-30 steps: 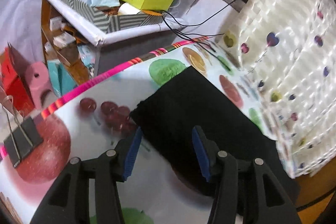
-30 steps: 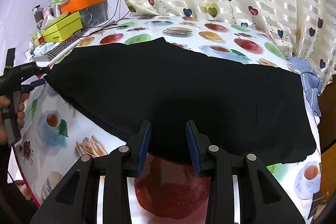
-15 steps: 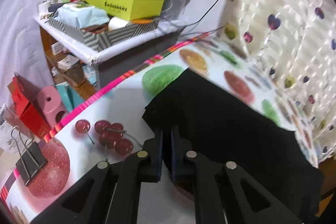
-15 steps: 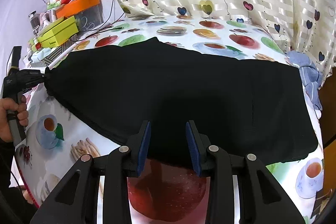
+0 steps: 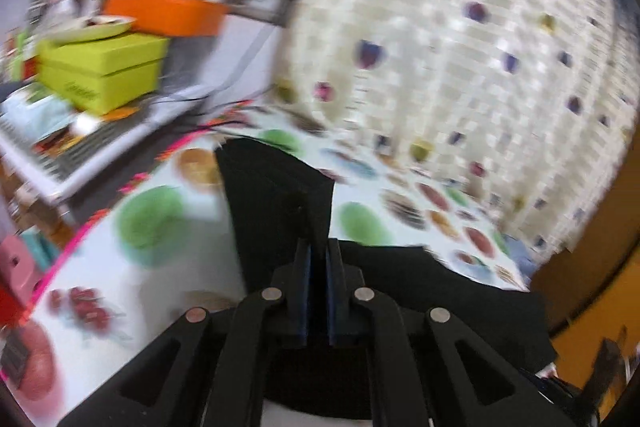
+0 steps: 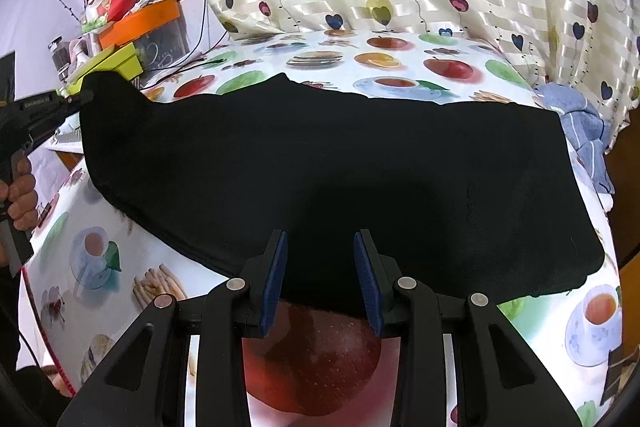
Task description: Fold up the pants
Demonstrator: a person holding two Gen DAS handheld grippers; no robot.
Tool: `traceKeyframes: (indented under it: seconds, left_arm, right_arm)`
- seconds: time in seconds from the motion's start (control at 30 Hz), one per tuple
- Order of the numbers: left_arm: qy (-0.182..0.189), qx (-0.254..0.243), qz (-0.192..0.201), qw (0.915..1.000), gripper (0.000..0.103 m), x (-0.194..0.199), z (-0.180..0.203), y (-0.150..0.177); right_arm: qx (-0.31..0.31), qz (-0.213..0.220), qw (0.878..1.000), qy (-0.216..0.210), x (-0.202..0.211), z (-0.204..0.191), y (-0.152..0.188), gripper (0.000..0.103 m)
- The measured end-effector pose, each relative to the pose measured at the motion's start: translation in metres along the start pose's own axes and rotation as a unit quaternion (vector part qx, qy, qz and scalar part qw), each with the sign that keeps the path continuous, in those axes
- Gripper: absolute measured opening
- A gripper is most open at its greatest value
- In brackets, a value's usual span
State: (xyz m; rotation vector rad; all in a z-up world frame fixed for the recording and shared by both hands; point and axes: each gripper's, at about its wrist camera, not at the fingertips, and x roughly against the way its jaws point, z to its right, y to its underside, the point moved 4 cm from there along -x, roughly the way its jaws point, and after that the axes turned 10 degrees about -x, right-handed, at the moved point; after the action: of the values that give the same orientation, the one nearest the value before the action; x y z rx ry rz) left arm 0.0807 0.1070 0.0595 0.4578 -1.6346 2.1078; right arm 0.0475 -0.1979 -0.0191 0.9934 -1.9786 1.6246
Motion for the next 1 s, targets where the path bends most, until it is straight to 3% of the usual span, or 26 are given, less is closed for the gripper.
traceKeyframes:
  seconds: [0.13, 0.23, 0.4, 0.53, 0.73, 0.83, 0.87, 0.97, 1.0]
  left_arm:
    - [0.063, -0.036, -0.007, 0.9973, 0.007, -0.010, 0.049, -0.002]
    - [0.118, -0.061, -0.026, 0.9908, 0.007, -0.020, 0.088, 0.008]
    - [0.167, -0.114, -0.090, 0.9753, 0.007, -0.043, 0.138, 0.052]
    - [0.175, -0.124, -0.144, 0.9659, 0.008, -0.061, 0.145, 0.085]
    - [0.204, -0.123, -0.153, 0.9590, 0.008, -0.049, 0.138, 0.091]
    - [0.235, -0.112, -0.163, 0.9517, 0.022, -0.045, 0.138, 0.090]
    - [0.239, -0.111, -0.161, 0.9511, 0.028, -0.041, 0.138, 0.089]
    - [0.251, -0.110, -0.128, 0.9531, 0.029, -0.024, 0.135, 0.079]
    - [0.242, -0.105, -0.117, 0.9576, 0.029, -0.020, 0.130, 0.074]
  right_arm:
    - [-0.013, 0.002, 1.000, 0.002, 0.002, 0.006, 0.000, 0.036]
    - [-0.020, 0.002, 1.000, 0.004, 0.004, 0.011, 0.000, 0.036]
    - [-0.030, 0.000, 1.000, 0.007, 0.005, 0.018, 0.002, 0.036]
    - [-0.035, 0.000, 0.999, 0.004, 0.005, 0.020, 0.002, 0.036]
    - [-0.041, -0.001, 0.999, -0.006, 0.003, 0.018, 0.000, 0.036]
    - [-0.048, -0.002, 0.999, -0.017, 0.001, 0.015, -0.002, 0.036]
    - [-0.052, -0.003, 0.998, -0.021, 0.001, 0.014, -0.003, 0.036]
    - [-0.052, -0.002, 0.998, -0.028, 0.002, 0.011, -0.004, 0.036]
    - [-0.051, -0.002, 0.998, -0.030, 0.002, 0.010, -0.005, 0.036]
